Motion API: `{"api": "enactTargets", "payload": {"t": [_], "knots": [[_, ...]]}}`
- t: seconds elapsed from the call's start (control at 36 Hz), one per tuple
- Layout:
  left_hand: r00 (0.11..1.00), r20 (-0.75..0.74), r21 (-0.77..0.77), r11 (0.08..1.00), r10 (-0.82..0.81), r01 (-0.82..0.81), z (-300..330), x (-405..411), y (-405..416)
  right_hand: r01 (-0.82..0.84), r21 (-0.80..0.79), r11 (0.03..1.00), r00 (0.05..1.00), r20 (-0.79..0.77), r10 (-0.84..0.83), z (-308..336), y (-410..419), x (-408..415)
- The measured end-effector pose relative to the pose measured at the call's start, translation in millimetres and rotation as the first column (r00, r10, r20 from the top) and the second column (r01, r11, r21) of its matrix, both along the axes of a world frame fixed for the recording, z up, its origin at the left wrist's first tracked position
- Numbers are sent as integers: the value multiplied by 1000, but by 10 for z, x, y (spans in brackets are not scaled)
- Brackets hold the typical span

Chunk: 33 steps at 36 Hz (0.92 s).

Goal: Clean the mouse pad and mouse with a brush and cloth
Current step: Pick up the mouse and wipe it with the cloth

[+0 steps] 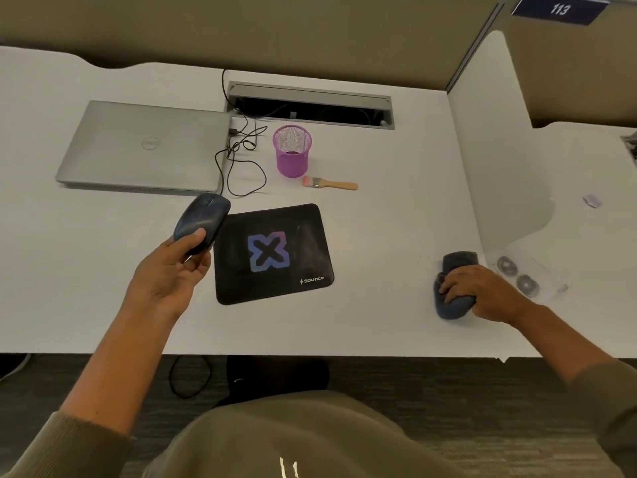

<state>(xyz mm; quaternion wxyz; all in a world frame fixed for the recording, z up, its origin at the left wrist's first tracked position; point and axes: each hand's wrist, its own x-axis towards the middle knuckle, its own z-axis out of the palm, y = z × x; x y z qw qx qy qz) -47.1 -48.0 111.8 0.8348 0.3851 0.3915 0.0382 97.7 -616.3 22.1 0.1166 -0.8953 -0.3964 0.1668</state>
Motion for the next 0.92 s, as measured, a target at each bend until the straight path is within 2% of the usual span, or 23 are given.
{"api": "enactTargets", "payload": {"t": [0.22,0.31,0.36,0.5,0.64,0.72,0.81,0.92], "knots": [[999,-2,11,999,-44,44,-37,67,-106,236,-112,965,971,68,-230,146,-829,144],[998,-3,15,998,-60,60,-56,103,-160,387,-300,872,922,103,-374,236,-1130,155],[998,-3,13,998,-69,69,-65,129,-192,470,-312,825,882,165,-440,248,-1280,120],[996,-14,3,996,-93,93,-89,218,-243,470,-216,856,859,337,-386,264,-1320,99],[995,-19,-4,995,-102,102,-115,310,-289,507,-276,817,832,405,-379,262,-1246,81],[995,-18,-7,995,-98,98,-112,353,-288,626,-318,712,769,403,-496,288,-1153,89],[996,-15,1,996,-89,89,-114,384,-271,654,-326,682,752,375,-542,340,-1004,123],[996,-16,-2,996,-85,85,-135,412,-228,747,-308,589,647,130,-752,453,-734,223]]}}
